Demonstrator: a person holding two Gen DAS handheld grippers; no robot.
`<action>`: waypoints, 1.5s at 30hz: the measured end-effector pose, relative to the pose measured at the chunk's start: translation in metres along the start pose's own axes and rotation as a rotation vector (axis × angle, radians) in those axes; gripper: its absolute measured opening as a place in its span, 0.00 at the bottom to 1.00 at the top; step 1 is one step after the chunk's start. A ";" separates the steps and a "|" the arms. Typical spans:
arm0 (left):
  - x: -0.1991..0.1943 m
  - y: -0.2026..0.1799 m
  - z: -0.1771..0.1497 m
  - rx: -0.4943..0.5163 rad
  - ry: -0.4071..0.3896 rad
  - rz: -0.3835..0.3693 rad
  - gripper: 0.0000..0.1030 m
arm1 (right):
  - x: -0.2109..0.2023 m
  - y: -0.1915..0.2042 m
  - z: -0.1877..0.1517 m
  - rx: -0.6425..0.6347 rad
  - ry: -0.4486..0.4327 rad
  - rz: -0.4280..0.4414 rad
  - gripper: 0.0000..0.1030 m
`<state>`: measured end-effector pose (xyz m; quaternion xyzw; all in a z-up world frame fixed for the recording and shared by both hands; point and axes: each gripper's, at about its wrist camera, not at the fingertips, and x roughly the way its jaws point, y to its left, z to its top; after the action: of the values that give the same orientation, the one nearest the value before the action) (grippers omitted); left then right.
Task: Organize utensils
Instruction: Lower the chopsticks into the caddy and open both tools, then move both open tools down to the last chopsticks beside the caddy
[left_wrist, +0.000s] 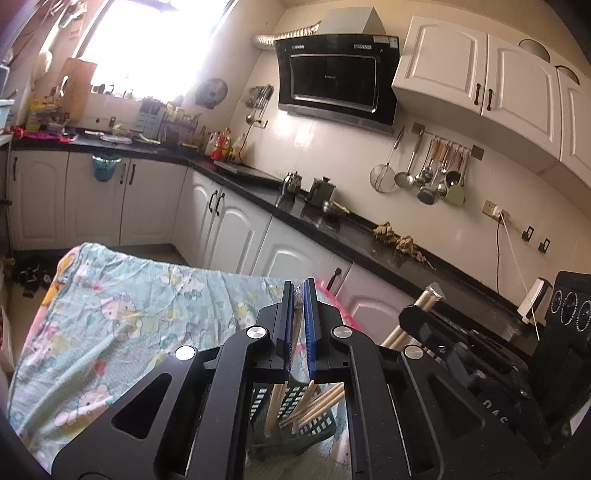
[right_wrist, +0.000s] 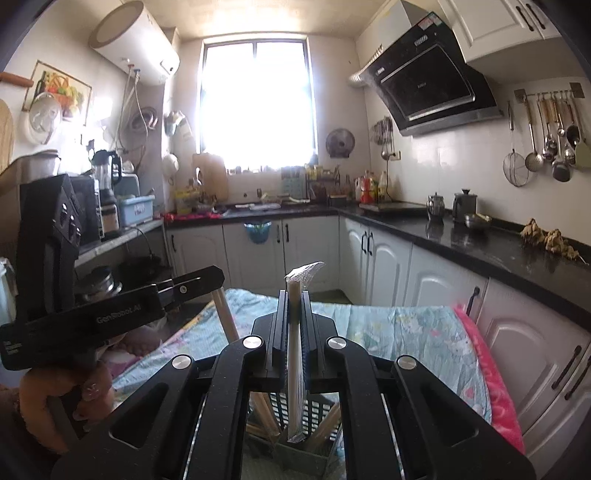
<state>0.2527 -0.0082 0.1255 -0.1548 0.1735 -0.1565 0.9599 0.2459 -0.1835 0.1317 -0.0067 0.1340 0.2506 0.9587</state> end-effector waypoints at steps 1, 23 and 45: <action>0.002 0.002 -0.002 -0.005 0.013 0.000 0.03 | 0.003 -0.001 -0.003 0.001 0.007 -0.005 0.06; -0.032 0.021 -0.021 -0.012 0.079 0.048 0.66 | -0.020 -0.009 -0.034 0.055 0.067 -0.050 0.61; -0.098 0.033 -0.039 -0.061 0.041 0.066 0.90 | -0.075 0.029 -0.039 -0.035 0.048 -0.004 0.77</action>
<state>0.1585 0.0471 0.1072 -0.1747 0.2027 -0.1223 0.9557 0.1594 -0.1971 0.1146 -0.0295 0.1527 0.2509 0.9554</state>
